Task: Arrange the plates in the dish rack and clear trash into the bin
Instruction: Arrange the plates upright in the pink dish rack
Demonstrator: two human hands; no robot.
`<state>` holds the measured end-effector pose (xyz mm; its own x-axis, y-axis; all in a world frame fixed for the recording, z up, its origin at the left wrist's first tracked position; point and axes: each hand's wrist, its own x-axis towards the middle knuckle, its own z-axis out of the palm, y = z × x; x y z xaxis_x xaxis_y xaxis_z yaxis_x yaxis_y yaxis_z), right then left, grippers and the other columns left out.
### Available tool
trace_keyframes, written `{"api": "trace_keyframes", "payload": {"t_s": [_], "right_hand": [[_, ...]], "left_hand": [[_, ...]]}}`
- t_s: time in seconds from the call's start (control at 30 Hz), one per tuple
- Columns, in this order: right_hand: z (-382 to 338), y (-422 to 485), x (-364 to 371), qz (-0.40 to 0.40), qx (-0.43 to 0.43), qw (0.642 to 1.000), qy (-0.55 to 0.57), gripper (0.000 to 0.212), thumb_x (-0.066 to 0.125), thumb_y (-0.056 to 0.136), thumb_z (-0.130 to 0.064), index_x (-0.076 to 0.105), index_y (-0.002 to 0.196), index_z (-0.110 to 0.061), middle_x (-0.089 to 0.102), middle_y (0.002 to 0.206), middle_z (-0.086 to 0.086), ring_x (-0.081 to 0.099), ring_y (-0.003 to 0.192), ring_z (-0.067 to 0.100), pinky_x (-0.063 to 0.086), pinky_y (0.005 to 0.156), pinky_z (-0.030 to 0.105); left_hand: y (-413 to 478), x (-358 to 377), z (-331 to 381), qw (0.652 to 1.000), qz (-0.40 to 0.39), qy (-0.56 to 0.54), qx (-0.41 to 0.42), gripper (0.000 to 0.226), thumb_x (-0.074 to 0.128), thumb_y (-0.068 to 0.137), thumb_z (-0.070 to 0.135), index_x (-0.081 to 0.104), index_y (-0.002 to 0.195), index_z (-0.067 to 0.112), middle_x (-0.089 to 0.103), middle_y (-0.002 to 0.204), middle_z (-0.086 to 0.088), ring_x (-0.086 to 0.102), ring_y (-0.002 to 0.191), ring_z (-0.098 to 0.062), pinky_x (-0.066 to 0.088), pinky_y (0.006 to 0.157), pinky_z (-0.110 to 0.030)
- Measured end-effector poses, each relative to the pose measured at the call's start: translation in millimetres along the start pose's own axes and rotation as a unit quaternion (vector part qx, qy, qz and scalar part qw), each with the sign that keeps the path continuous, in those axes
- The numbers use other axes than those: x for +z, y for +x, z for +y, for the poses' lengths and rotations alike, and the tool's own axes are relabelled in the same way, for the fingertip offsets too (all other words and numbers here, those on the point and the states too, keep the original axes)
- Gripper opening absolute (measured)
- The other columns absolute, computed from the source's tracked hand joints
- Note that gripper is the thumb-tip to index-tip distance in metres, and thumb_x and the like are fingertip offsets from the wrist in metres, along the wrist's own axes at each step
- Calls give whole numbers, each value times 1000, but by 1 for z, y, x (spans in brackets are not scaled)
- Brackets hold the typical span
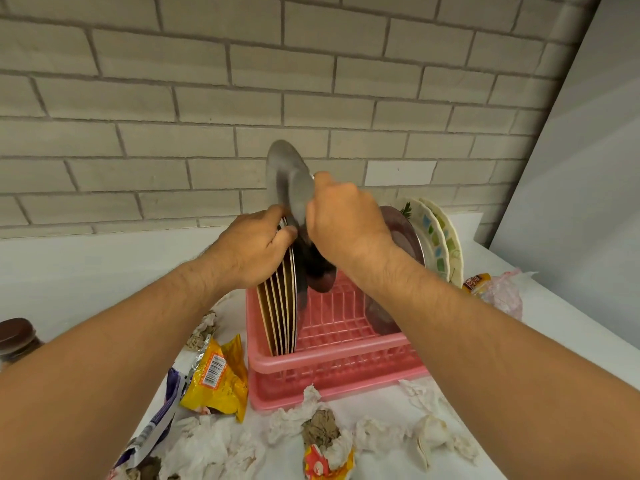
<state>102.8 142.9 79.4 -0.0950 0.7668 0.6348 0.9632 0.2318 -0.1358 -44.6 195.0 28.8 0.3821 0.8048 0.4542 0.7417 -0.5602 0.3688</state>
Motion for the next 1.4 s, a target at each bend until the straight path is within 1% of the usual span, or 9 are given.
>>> {"api": "trace_keyframes", "payload": {"t_s": [0.07, 0.13, 0.23, 0.37, 0.5, 0.63, 0.83, 1.07, 1.4], "right_hand": [[8, 5, -7, 13, 31, 999, -21, 13, 48, 94, -17, 50, 104, -10, 34, 59, -5, 42, 55, 20, 24, 42, 23], [23, 6, -13, 10, 73, 996, -42, 15, 48, 94, -15, 50, 108, -10, 36, 63, -2, 46, 59, 23, 29, 46, 24], [49, -3, -15, -16, 103, 990, -93, 14, 46, 94, -14, 48, 107, -10, 46, 75, 6, 46, 66, 26, 37, 55, 33], [76, -33, -1, -41, 96, 989, -103, 15, 28, 94, -22, 39, 92, -11, 38, 64, 2, 43, 62, 27, 34, 58, 37], [86, -58, 13, -61, 122, 985, -104, 20, 37, 94, -15, 48, 109, -8, 63, 80, 15, 61, 71, 37, 38, 55, 33], [90, -73, 22, -128, 116, 974, -143, 21, 36, 93, -10, 48, 110, -7, 58, 87, 9, 54, 63, 28, 33, 48, 32], [91, -81, 17, -113, 177, 977, -26, 60, 52, 91, -10, 18, 139, -24, 52, 70, 3, 55, 61, 23, 45, 54, 32], [87, -77, 4, -147, 211, 966, -24, 39, 51, 95, -23, 34, 130, -18, 54, 86, 6, 55, 77, 26, 49, 64, 35], [80, -76, -18, -150, 217, 964, 13, 53, 64, 87, -33, 38, 132, -21, 63, 97, 6, 62, 86, 26, 56, 75, 40]], "left_hand": [[0, 1, 0, 1000, -2, 12, -13, 53, 26, 95, 49, 34, 139, 20, 51, 135, -9, 44, 124, -23, 36, 93, -32], [-1, 1, -1, 1000, -9, 24, -18, 57, 23, 94, 51, 31, 142, 21, 46, 142, -8, 39, 130, -25, 33, 100, -36], [-1, 2, -3, 999, -8, 33, -16, 57, 21, 94, 51, 30, 142, 22, 45, 143, -7, 38, 131, -25, 32, 99, -35], [-1, 4, -3, 999, -4, 33, -19, 54, 22, 95, 50, 30, 142, 23, 46, 142, -8, 39, 130, -25, 32, 98, -34], [1, 4, -2, 999, -11, 30, -16, 56, 21, 94, 50, 30, 142, 22, 45, 142, -8, 39, 130, -25, 33, 99, -36], [0, 4, -3, 1000, -12, 25, -14, 56, 22, 95, 50, 31, 142, 21, 44, 143, -8, 37, 132, -25, 32, 101, -36], [0, 4, -5, 999, -13, 25, -21, 60, 20, 91, 54, 31, 142, 22, 45, 143, -8, 38, 131, -25, 32, 98, -34], [1, 4, -5, 999, -12, 26, -25, 64, 18, 89, 57, 31, 141, 23, 45, 143, -7, 38, 131, -24, 33, 98, -35], [-1, 3, -1, 1000, -11, 20, -16, 58, 22, 93, 49, 31, 143, 20, 44, 144, -9, 36, 132, -25, 30, 99, -32]]}}
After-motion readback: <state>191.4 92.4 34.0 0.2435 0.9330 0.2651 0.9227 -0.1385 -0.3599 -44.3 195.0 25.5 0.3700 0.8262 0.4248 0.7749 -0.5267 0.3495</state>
